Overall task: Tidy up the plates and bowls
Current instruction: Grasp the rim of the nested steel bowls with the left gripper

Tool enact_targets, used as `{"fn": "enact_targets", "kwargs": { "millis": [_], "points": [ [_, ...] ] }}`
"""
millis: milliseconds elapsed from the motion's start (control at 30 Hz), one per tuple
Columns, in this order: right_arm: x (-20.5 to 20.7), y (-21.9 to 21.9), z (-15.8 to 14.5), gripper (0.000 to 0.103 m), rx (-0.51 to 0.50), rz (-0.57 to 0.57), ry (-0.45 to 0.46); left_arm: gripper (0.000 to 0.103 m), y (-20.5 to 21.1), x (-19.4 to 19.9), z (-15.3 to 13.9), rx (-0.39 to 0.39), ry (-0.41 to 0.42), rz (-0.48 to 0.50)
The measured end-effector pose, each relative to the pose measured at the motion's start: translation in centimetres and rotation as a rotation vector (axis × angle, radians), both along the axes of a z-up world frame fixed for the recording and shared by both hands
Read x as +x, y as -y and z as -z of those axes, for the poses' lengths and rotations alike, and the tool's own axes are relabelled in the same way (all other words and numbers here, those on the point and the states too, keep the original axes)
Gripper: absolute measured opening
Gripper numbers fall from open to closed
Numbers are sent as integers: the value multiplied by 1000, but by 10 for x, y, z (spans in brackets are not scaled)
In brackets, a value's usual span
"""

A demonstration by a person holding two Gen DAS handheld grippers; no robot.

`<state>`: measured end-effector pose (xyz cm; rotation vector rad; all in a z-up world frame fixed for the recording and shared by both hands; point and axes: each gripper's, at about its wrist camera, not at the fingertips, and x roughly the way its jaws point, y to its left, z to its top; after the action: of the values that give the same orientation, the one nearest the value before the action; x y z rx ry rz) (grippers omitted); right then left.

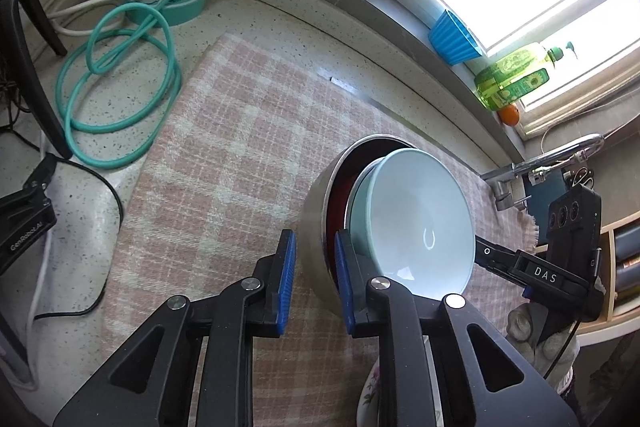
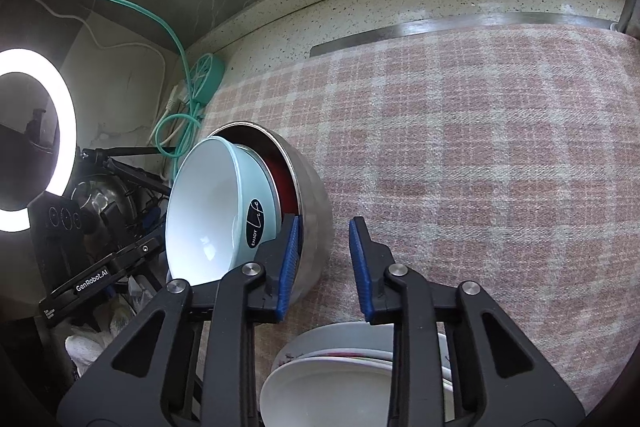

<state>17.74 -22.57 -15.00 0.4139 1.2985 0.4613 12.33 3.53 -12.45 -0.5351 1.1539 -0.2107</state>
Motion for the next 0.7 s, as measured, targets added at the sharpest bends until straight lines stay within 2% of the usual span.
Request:
{"fn": "enact_targets", "kwargs": {
  "millis": [233, 700],
  "points": [
    [3, -16, 2, 12, -11, -33, 1, 12, 3, 3, 6, -14, -12, 6],
    [-1, -20, -5, 12, -39, -48, 16, 9, 7, 0, 2, 10, -9, 7]
  ]
}}
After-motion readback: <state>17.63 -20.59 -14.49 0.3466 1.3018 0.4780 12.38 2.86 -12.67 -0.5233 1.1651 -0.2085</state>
